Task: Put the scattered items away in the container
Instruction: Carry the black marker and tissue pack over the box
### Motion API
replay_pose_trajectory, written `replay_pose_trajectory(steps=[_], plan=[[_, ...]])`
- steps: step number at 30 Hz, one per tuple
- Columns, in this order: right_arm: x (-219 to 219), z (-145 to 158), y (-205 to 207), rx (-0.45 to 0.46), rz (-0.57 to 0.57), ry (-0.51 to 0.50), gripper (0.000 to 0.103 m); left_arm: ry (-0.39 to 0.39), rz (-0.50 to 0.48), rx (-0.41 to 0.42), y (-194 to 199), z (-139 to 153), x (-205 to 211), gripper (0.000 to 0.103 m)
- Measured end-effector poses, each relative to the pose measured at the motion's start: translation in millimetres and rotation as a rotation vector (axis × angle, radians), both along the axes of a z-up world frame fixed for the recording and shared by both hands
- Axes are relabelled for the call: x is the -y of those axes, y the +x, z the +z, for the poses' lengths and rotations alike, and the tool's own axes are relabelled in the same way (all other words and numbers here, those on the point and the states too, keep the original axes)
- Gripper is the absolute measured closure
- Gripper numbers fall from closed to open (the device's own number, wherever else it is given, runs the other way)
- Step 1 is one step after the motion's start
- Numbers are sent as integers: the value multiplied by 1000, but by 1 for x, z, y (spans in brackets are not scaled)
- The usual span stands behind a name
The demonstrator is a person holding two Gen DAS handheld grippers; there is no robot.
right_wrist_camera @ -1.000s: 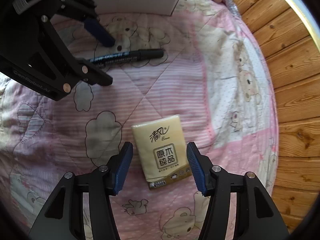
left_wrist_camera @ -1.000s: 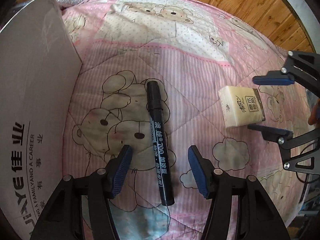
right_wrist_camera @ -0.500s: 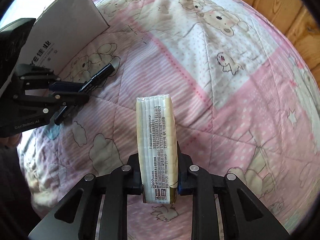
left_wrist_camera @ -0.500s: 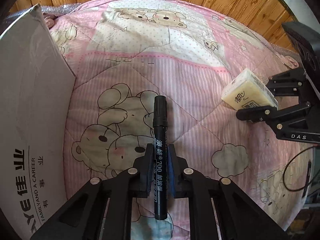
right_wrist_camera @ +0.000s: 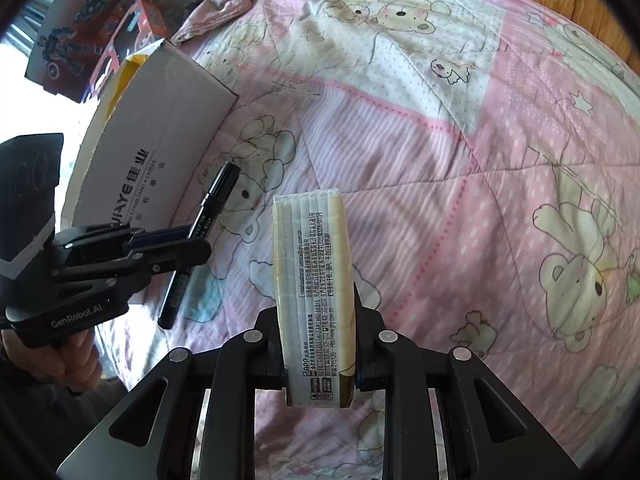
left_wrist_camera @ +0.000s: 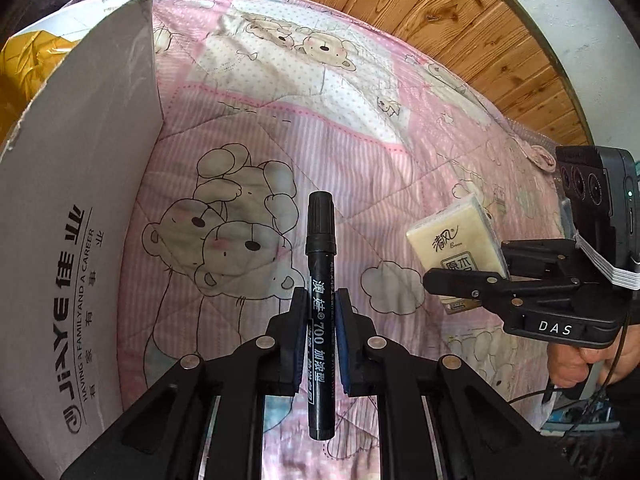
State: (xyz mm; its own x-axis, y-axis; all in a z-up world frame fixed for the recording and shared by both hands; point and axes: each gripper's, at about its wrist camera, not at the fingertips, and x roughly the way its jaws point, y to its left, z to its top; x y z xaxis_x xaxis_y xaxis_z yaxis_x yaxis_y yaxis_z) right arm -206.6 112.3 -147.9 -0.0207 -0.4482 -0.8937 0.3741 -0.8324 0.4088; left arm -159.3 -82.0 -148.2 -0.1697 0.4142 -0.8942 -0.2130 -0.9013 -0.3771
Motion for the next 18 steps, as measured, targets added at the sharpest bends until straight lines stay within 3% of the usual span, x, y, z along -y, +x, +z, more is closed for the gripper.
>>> replay_pose_trajectory(steps=[7, 18], plan=[[19, 13, 38, -2, -94, -25, 80, 20, -42, -37, 21, 26, -1, 89], [55, 29, 105, 12, -244, -68, 80, 43, -49, -88, 69, 59, 39, 89]])
